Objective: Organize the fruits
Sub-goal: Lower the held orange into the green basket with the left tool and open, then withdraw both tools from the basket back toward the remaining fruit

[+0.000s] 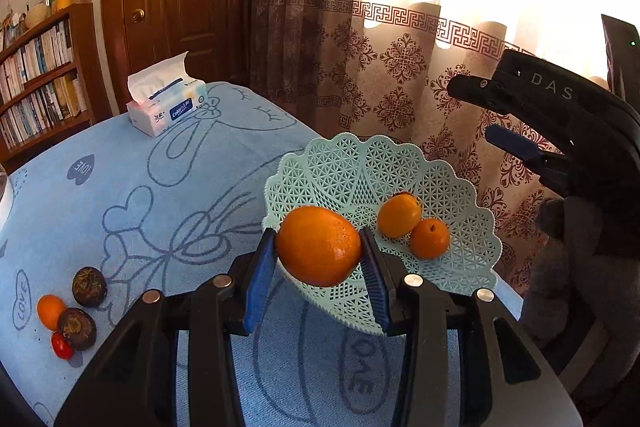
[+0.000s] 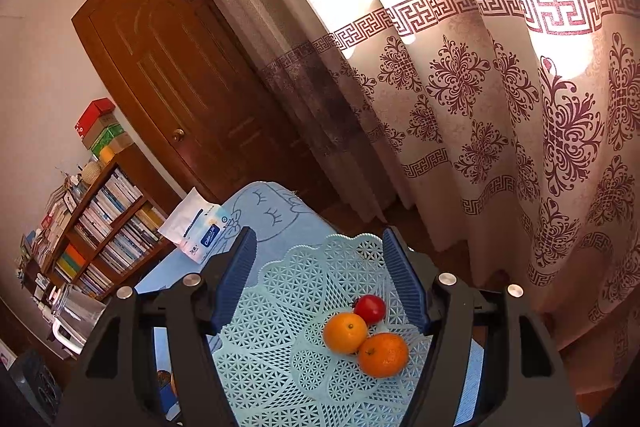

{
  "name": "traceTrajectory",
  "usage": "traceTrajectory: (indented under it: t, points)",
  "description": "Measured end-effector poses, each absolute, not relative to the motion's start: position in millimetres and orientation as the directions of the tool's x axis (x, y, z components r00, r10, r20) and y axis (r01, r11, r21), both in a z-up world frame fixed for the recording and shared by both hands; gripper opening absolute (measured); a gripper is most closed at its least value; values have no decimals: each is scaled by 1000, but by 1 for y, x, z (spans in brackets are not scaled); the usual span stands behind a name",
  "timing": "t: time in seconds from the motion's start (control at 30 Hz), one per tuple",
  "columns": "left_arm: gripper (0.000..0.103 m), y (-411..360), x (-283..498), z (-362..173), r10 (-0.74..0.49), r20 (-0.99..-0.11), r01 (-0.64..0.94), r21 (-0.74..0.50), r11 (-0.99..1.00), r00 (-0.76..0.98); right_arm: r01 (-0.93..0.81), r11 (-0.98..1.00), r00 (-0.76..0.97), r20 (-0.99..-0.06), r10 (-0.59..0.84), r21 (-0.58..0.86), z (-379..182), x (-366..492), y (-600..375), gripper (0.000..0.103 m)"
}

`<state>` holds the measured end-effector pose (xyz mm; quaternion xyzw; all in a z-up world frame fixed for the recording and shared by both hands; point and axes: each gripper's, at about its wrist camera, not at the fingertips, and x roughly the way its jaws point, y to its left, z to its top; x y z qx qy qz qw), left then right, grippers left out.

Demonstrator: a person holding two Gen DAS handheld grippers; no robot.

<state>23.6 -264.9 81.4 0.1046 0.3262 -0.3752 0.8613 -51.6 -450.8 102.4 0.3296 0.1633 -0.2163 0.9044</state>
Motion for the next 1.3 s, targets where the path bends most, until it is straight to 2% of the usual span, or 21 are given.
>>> traceTrajectory:
  t: [0.13, 0.2, 0.23, 0.27, 0.37, 0.53, 0.6, 1.3]
  points:
    - [43, -268, 27, 75, -583, -653, 715, -89, 693, 484, 499, 691, 852, -442, -280, 523, 101, -50, -449, 67]
    - [56, -266, 28, 73, -580, -654, 707, -96, 701, 486, 497, 694, 852, -444, -276, 521, 101, -49, -447, 67]
    - [71, -263, 29, 73, -580, -650, 700, -101, 707, 492, 496, 695, 852, -444, -276, 520, 101, -49, -446, 67]
    - [78, -260, 30, 74, -578, -643, 691, -103, 715, 502, 496, 697, 852, -444, -276, 519, 101, -49, -446, 67]
    - [87, -252, 35, 75, -568, -643, 672, -112, 732, 513, 495, 697, 853, -443, -275, 519, 101, -49, -445, 67]
    - [89, -238, 43, 74, -553, -649, 637, -134, 759, 523, 492, 698, 854, -443, -272, 520, 101, -49, -444, 67]
    - [93, -233, 45, 74, -548, -652, 627, -140, 766, 524, 490, 700, 855, -443, -269, 520, 101, -48, -443, 67]
    - [93, -183, 45, 86, -482, -632, 548, -108, 830, 607, 452, 741, 866, -445, -230, 497, 101, -39, -423, 68]
